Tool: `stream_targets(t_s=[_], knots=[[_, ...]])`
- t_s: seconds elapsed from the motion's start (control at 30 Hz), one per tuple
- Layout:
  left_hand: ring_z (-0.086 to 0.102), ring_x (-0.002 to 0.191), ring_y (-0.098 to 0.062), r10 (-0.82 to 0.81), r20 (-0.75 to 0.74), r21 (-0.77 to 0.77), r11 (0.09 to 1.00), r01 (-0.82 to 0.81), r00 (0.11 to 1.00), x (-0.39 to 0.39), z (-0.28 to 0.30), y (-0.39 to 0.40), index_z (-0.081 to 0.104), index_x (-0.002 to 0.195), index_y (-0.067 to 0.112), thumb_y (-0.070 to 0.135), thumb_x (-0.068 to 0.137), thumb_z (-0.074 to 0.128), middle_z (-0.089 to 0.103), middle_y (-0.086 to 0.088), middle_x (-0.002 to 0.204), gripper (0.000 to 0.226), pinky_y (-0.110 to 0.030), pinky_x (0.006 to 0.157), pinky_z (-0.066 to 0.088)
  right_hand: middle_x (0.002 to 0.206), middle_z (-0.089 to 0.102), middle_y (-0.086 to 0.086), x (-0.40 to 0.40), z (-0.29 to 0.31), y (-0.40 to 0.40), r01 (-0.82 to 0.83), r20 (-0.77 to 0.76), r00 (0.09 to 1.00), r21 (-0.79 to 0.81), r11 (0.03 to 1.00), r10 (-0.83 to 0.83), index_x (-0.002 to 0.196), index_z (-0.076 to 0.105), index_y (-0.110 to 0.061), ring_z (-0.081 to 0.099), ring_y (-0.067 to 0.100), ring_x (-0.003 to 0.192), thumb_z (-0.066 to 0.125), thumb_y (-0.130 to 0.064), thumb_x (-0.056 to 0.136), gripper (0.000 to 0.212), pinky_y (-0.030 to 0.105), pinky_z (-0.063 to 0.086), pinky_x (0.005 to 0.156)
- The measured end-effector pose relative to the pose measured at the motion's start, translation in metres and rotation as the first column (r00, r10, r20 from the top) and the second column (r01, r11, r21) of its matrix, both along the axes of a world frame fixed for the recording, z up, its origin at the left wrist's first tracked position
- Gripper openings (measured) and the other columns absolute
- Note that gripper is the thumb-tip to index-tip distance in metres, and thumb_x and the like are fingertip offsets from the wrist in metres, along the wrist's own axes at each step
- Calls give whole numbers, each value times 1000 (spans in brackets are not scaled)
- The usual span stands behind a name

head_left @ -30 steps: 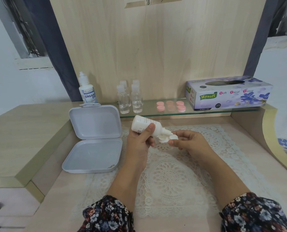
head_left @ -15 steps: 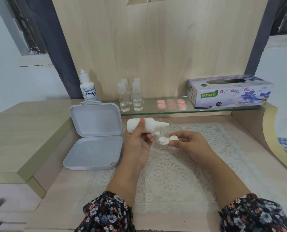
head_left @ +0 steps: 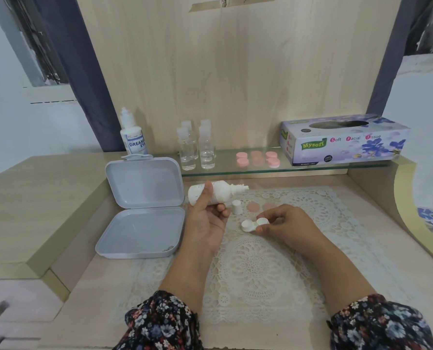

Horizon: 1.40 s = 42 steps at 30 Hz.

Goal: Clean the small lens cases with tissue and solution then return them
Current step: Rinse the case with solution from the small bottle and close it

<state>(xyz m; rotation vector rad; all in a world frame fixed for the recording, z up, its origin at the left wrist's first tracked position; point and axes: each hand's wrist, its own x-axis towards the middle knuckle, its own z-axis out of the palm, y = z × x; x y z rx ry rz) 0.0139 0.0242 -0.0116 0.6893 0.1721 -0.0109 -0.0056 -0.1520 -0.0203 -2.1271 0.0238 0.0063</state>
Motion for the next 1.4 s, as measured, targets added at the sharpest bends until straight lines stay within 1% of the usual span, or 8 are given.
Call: stream_targets(t_s=[0.37, 0.47, 0.63, 0.97, 1.1, 1.23, 1.3, 1.4], knots=[[43, 49, -9, 12, -61, -43, 999, -14, 998, -2, 3, 0, 61, 96, 6, 25, 83, 69, 59, -6, 69, 24, -19, 44, 41, 99, 59, -13, -3, 3, -4, -6, 3, 1000, -176, 984, 7, 105, 69, -37, 56, 6, 93, 84, -39, 66, 42, 30, 47, 87], [43, 50, -9, 16, -60, -45, 999, -18, 998, -3, 4, 1, 61, 97, 6, 26, 78, 71, 58, -6, 71, 30, -20, 44, 41, 99, 57, -8, -5, 7, -3, 7, 108, 994, -47, 999, -2, 104, 66, -35, 51, 3, 82, 70, -19, 82, 27, 21, 41, 70], [43, 49, -9, 29, -85, -55, 998, -34, 996, -2, 3, 2, 62, 95, 6, 26, 84, 70, 55, -6, 71, 25, -20, 44, 41, 95, 61, -14, -1, 5, -2, 67, 208, 975, 40, 997, -74, 98, 72, -25, 53, -5, 86, 39, 11, 88, 51, 7, 36, 71], [43, 48, -9, 25, -92, -64, 998, -31, 995, -1, 4, 1, 61, 96, 6, 26, 80, 71, 55, -6, 73, 28, -19, 43, 41, 71, 73, -1, 7, 16, 2, 131, 151, 972, 287, 949, -179, 82, 76, -16, 67, 12, 65, 75, -3, 78, 13, 25, 56, 73], [43, 47, -9, 27, -85, -72, 997, -33, 996, 0, 4, 2, 60, 99, 6, 27, 71, 73, 56, -7, 74, 37, -19, 43, 41, 62, 68, 2, 15, 28, 5, 118, 106, 988, -21, 993, -115, 72, 69, -10, 58, 10, 47, 81, -30, 76, 23, 29, 51, 56], [43, 47, -9, 25, -88, -68, 997, -31, 996, 1, 3, 2, 61, 95, 6, 26, 83, 69, 56, -7, 73, 25, -19, 42, 41, 63, 66, -2, 30, 32, 4, 103, 140, 988, -324, 940, -60, 67, 61, -16, 58, 15, 57, 69, -51, 81, 39, 32, 49, 63], [43, 46, -9, 30, -88, -67, 997, -36, 996, 1, 4, 2, 61, 93, 6, 26, 86, 68, 56, -7, 72, 22, -19, 42, 41, 84, 67, -5, 37, 30, 6, 41, 154, 988, -321, 946, 9, 87, 67, -21, 60, 14, 77, 74, -41, 79, 22, 33, 48, 73], [43, 46, -9, 34, -86, -66, 997, -40, 996, 1, 4, 2, 61, 91, 5, 27, 87, 67, 55, -6, 70, 22, -19, 42, 41, 116, 62, -7, 47, 25, 13, -88, 147, 978, -348, 933, 147, 124, 62, -27, 56, 12, 104, 77, -29, 78, 49, 33, 46, 92]])
